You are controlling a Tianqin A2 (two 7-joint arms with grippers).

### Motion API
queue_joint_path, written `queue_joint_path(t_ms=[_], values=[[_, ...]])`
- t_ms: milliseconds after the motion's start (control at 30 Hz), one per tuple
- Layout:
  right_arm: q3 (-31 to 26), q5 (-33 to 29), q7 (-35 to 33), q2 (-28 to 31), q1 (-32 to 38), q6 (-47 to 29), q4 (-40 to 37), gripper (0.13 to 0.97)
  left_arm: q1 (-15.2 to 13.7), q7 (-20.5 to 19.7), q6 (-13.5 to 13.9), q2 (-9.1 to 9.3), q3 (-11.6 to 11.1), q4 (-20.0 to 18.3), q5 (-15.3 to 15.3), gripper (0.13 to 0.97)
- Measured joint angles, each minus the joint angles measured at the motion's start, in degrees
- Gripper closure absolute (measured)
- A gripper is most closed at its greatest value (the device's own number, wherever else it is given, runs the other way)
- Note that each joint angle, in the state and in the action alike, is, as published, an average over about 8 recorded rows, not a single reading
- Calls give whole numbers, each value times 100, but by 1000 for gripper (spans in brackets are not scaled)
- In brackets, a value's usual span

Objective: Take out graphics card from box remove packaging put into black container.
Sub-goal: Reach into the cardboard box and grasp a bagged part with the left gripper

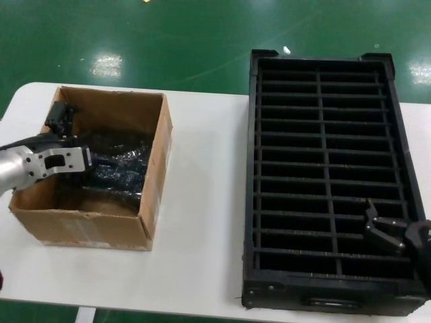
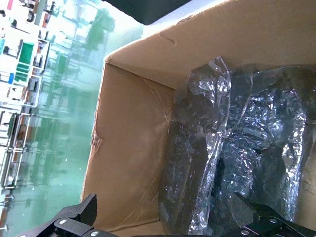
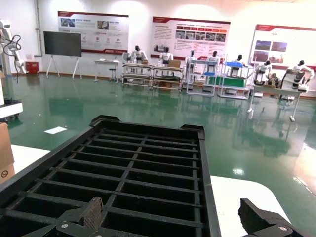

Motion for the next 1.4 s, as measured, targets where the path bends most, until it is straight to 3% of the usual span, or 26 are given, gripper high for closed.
queue_joint_path(t_ms=[167, 433, 567, 867, 1133, 1400], values=[[0, 0, 0, 0, 0, 0, 0, 129, 37, 103, -114, 80, -30, 31, -27, 164], [0, 0, 0, 0, 0, 0, 0, 129, 94, 413, -251, 154, -84, 43, -77, 258], [0, 0, 0, 0, 0, 0, 0, 129, 105, 548, -294, 179, -121, 44, -112, 258], [0, 0, 0, 0, 0, 0, 0, 129, 138, 489, -385, 242, -22, 61, -11, 418], [0, 0, 0, 0, 0, 0, 0, 129, 176, 377, -496, 284, 69, 74, 81, 634], [0, 0, 0, 0, 0, 0, 0, 129, 199, 289, -559, 285, 127, 80, 141, 787]])
